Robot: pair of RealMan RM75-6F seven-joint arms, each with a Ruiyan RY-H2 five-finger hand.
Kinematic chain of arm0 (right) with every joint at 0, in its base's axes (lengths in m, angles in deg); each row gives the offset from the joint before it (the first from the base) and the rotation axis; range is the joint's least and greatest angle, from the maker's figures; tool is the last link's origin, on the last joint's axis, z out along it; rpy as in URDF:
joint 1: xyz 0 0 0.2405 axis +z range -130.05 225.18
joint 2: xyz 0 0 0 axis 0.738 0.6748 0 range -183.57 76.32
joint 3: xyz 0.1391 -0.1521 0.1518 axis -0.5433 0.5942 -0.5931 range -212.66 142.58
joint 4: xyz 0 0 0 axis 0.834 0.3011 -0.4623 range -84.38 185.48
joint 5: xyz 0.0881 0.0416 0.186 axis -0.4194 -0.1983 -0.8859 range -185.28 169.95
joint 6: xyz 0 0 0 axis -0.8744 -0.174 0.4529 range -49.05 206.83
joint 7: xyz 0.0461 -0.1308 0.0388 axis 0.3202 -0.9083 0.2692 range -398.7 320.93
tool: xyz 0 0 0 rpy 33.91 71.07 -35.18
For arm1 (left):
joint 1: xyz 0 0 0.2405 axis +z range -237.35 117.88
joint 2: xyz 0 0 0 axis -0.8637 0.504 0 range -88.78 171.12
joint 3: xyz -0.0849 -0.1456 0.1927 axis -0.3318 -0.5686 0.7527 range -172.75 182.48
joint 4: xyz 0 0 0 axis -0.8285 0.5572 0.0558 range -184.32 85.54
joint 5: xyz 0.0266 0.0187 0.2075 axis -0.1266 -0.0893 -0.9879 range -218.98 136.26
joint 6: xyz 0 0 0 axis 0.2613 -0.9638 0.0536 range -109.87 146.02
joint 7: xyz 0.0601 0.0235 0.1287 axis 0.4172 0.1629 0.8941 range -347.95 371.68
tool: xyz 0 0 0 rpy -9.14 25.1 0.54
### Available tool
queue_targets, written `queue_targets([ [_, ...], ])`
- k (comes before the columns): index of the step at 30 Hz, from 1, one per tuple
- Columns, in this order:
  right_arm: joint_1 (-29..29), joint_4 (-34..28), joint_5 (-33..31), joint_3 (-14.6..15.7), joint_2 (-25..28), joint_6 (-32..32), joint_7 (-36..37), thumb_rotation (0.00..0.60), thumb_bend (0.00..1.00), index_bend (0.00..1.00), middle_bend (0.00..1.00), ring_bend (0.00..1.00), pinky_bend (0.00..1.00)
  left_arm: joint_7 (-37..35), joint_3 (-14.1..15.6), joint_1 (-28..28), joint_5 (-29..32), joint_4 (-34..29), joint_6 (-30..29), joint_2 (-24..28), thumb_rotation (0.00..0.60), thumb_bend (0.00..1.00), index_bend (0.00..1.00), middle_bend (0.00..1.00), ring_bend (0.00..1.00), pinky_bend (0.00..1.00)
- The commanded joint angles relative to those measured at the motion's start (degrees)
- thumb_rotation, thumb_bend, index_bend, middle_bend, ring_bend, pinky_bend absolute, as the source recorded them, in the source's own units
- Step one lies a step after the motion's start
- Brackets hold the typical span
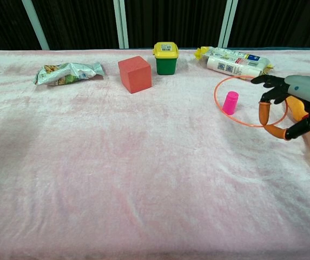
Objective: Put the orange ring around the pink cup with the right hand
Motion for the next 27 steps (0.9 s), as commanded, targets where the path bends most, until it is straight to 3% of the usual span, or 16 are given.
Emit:
queue_targets([
  [1, 3.37, -0.08, -4.85, -3.32, 1.82, 4.06, -1.62, 0.6, 0.41, 0.71, 0.0, 0.0, 0.19, 0.0, -0.03, 0.01, 0.0, -0.03, -0.01, -0.03, 0.6, 0.32, 0.13, 0.11, 0.0, 0.0],
  [7, 8.75, 5.19, -13.1, -6.61, 0.52, 9.69, -4.16, 0.6, 0.41, 0.71, 0.0, 0.0, 0.19, -0.03, -0.16, 0.05, 0.06, 0.01, -0.07, -0.08, 0.6, 0.32, 0.13, 0.11, 0.0, 0.0],
  [17, 13.31, 13.41, -21.95, -6.33, -4.14, 14.7, -6.49, 0.6, 0.41, 0.69, 0.0, 0.0, 0.19, -0.41, -0.48, 0.11, 0.48, 0.24, -0.09, 0.05, 0.6, 0.32, 0.13, 0.11, 0.0, 0.0],
  [19, 13.82, 14.75, -23.19, -5.97, -4.72, 15.72, -6.53, 0.6, 0.4, 0.65, 0.0, 0.0, 0.19, -0.64, -0.65, 0.14, 0.77, 0.28, -0.11, 0.09, 0.6, 0.32, 0.13, 0.11, 0.0, 0.0],
  [24, 14.45, 16.09, -24.27, -4.73, -5.47, 16.7, -6.86, 0.6, 0.38, 0.4, 0.0, 0.0, 0.19, -0.9, -0.86, 0.1, 1.09, 0.44, 0.0, 0.09, 0.6, 0.32, 0.13, 0.11, 0.0, 0.0],
  [27, 14.8, 16.28, -25.04, -4.05, -5.62, 17.3, -7.14, 0.6, 0.37, 0.36, 0.0, 0.0, 0.19, -0.84, -0.75, 0.05, 0.85, 0.47, 0.1, 0.1, 0.6, 0.32, 0.13, 0.11, 0.0, 0.0],
])
